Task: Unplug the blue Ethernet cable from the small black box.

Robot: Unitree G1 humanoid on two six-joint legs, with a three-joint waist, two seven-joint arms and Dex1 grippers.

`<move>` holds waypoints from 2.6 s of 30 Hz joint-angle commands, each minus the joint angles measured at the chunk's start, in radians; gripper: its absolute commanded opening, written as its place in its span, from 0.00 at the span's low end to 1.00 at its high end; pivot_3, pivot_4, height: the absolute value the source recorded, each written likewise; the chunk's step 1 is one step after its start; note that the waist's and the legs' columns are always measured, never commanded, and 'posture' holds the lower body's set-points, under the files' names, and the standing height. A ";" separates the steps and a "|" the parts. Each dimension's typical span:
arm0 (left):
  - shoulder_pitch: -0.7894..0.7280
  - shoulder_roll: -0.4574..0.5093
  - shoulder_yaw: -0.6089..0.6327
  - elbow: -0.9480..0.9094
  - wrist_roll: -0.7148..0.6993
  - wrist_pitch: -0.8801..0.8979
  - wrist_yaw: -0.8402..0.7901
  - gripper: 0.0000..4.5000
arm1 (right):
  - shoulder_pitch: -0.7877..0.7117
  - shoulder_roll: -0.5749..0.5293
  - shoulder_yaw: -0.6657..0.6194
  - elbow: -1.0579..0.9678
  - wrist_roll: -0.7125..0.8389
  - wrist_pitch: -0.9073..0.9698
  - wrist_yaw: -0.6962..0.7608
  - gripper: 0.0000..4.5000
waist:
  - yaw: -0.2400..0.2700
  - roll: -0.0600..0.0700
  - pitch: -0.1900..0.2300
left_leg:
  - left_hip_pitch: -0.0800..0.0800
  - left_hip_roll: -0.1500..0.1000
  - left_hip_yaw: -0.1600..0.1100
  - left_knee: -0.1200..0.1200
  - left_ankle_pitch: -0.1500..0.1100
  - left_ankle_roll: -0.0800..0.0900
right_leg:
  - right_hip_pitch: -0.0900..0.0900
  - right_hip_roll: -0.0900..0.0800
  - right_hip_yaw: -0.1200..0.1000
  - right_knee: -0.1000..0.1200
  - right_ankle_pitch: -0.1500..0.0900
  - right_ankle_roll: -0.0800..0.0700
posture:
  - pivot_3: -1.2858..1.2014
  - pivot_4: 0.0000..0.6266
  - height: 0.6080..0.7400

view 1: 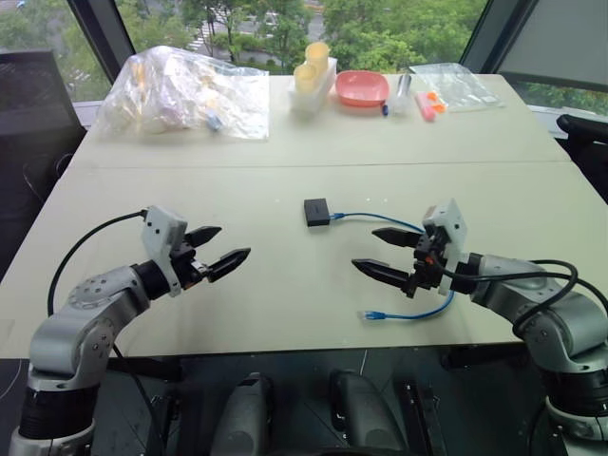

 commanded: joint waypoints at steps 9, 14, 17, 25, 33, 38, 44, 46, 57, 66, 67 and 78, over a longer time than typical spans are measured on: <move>-0.033 0.002 0.026 -0.008 -0.025 -0.009 -0.003 1.00 | -0.003 0.003 -0.004 -0.022 -0.009 -0.019 0.008 1.00 | 0.000 0.000 0.000 | 0.000 0.000 0.000 0.000 0.000 0.000 | 0.000 0.000 0.000 0.000 0.000 0.000 | 0.52 0.24 1.00; -0.038 0.000 0.016 -0.011 -0.013 -0.015 0.002 1.00 | -0.006 0.006 0.000 -0.013 -0.023 -0.029 0.009 1.00 | -0.001 0.000 0.000 | 0.000 0.000 0.000 0.000 0.000 0.000 | 0.000 0.000 0.000 0.000 0.000 0.000 | 0.52 0.24 1.00; -0.051 0.010 -0.002 0.004 0.014 -0.039 -0.013 1.00 | -0.029 0.002 0.035 0.030 -0.060 -0.051 0.033 1.00 | -0.001 0.000 0.000 | 0.000 0.000 0.000 0.000 0.000 0.000 | 0.000 0.000 0.000 0.000 0.000 0.000 | 0.52 0.24 1.00; -0.135 0.112 -0.026 0.116 0.026 -0.062 -0.181 1.00 | -0.212 -0.006 0.122 0.296 -0.224 -0.195 0.118 1.00 | -0.004 0.000 0.000 | 0.000 -0.001 0.001 0.000 0.000 0.000 | -0.001 0.001 0.000 0.000 0.000 -0.001 | 0.52 0.24 1.00; -0.334 0.231 -0.124 0.332 0.081 -0.118 -0.446 1.00 | -0.592 0.161 0.291 0.918 -0.473 -0.526 0.257 1.00 | -0.011 0.001 0.001 | 0.000 -0.003 0.004 0.000 0.000 0.000 | -0.001 0.003 0.000 0.001 0.001 -0.001 | 0.52 0.24 1.00; -0.335 0.250 -0.096 0.306 0.046 -0.084 -0.471 1.00 | -0.803 0.256 0.354 1.386 -0.625 -0.743 0.318 1.00 | -0.017 0.001 0.002 | 0.000 -0.003 0.004 -0.003 0.000 0.000 | -0.002 0.002 0.000 0.001 0.001 0.000 | 0.52 0.24 1.00; -0.251 0.243 -0.028 0.227 0.022 -0.060 -0.414 1.00 | -0.876 0.290 0.407 1.645 -0.774 -0.874 0.366 0.79 | -0.022 0.001 0.001 | 0.000 -0.004 0.004 -0.004 0.000 0.000 | -0.001 0.001 0.000 0.002 0.001 0.003 | 0.52 0.24 1.00; -0.225 0.242 -0.013 0.213 0.028 -0.063 -0.395 1.00 | -0.879 0.300 0.410 1.668 -0.797 -0.899 0.388 0.58 | -0.024 0.001 0.001 | 0.002 -0.004 0.003 -0.004 0.000 0.000 | 0.001 0.001 0.000 0.002 0.000 0.001 | 0.52 0.24 1.00; -0.363 0.184 -0.085 0.360 0.096 -0.127 -0.386 1.00 | -0.863 0.295 0.393 1.554 -0.920 -1.174 0.102 0.00 | -0.029 0.001 0.002 | 0.017 -0.003 -0.001 -0.004 0.001 -0.002 | 0.014 0.000 0.000 0.003 0.001 -0.001 | 0.52 0.24 1.00; -0.760 -0.047 -0.133 0.917 0.107 -0.151 -0.511 1.00 | -0.699 0.159 0.376 1.076 -1.124 -1.341 -0.320 0.00 | -0.029 0.001 0.002 | 0.005 -0.005 0.003 -0.004 0.002 -0.002 | 0.001 0.002 0.001 0.005 0.003 0.004 | 0.52 0.24 1.00; -0.814 -0.075 -0.140 0.999 0.126 -0.176 -0.523 1.00 | -0.673 0.149 0.364 1.025 -1.115 -1.332 -0.322 0.00 | -0.029 0.001 0.002 | 0.004 -0.005 0.003 -0.005 0.002 -0.002 | 0.001 0.003 0.000 0.005 0.002 0.005 | 0.52 0.24 1.00; -1.123 -0.263 -0.117 1.489 0.245 -0.383 -0.599 1.00 | -0.543 0.141 0.332 0.762 -1.095 -1.204 -0.291 0.00 | -0.031 0.000 0.002 | 0.001 -0.005 0.002 -0.002 0.001 -0.001 | 0.001 0.003 0.001 0.004 0.002 0.006 | 0.52 0.24 1.00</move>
